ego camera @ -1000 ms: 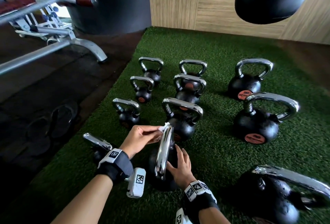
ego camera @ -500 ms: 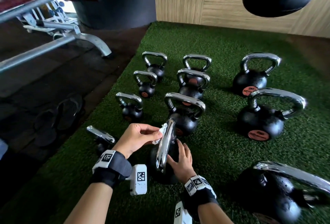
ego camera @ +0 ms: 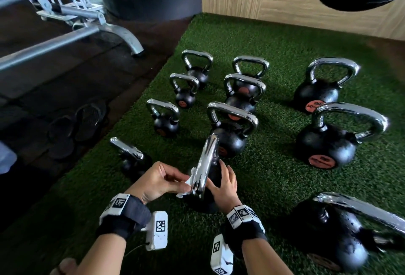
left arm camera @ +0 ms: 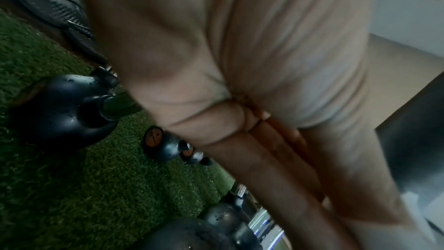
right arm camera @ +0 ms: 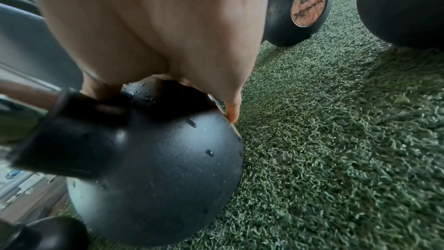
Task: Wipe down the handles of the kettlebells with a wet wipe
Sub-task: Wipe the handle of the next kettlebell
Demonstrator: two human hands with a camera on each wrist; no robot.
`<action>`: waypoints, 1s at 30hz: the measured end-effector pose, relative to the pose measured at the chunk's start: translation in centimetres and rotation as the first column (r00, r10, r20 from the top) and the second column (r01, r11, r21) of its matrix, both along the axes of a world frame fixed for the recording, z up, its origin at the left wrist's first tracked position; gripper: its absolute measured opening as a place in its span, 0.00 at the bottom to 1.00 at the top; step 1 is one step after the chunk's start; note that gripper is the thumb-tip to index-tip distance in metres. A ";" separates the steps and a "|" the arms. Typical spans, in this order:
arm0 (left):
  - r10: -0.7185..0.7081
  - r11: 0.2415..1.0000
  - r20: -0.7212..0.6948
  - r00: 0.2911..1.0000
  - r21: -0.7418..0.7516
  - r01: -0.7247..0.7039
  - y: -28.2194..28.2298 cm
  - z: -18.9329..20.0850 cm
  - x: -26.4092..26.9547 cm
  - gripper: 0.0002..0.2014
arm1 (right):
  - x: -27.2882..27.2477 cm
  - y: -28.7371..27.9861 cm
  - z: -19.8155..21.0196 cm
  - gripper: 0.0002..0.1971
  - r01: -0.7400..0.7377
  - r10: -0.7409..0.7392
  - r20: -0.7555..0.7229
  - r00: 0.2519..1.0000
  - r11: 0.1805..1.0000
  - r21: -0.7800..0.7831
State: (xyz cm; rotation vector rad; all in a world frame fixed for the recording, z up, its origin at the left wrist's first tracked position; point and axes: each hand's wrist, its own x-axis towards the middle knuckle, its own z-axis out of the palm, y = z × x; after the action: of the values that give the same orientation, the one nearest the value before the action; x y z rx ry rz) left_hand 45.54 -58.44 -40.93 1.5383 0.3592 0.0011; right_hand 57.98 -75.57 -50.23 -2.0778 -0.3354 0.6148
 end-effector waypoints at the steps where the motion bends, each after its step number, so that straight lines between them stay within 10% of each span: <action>1: 0.004 1.000 0.006 1.000 -0.004 -0.004 -0.1 -0.1 -0.1 0.09 | 0.0 0.0 -0.1 0.45 0.004 -0.004 0.003 1.000 1.000 0.000; 16: 0.021 0.984 -0.048 0.999 0.175 -0.012 1.8 -0.9 2.6 0.09 | 2.0 -1.4 4.5 0.35 -0.144 0.160 0.073 0.984 0.972 -0.186; 21: 0.149 0.979 0.179 0.973 0.114 -0.171 3.5 3.1 7.7 0.11 | 4.1 -0.5 12.1 0.15 -0.012 -0.154 0.489 0.859 0.947 0.320; 25: 0.145 0.988 0.224 0.964 -0.080 -0.130 3.3 4.7 11.1 0.09 | 5.6 1.4 15.2 0.21 -0.261 0.007 0.574 0.819 0.894 0.363; 30: 0.121 0.992 0.218 0.969 -0.071 -0.108 3.8 4.6 12.9 0.09 | 7.5 2.9 14.9 0.18 -0.237 -0.048 0.625 0.779 0.901 0.364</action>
State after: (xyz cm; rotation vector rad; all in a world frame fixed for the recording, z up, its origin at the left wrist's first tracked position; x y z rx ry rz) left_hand 58.48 -54.63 -36.30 1.4408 0.2673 0.2492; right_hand 65.52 -72.65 -35.32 -1.7786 -0.8829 -0.1271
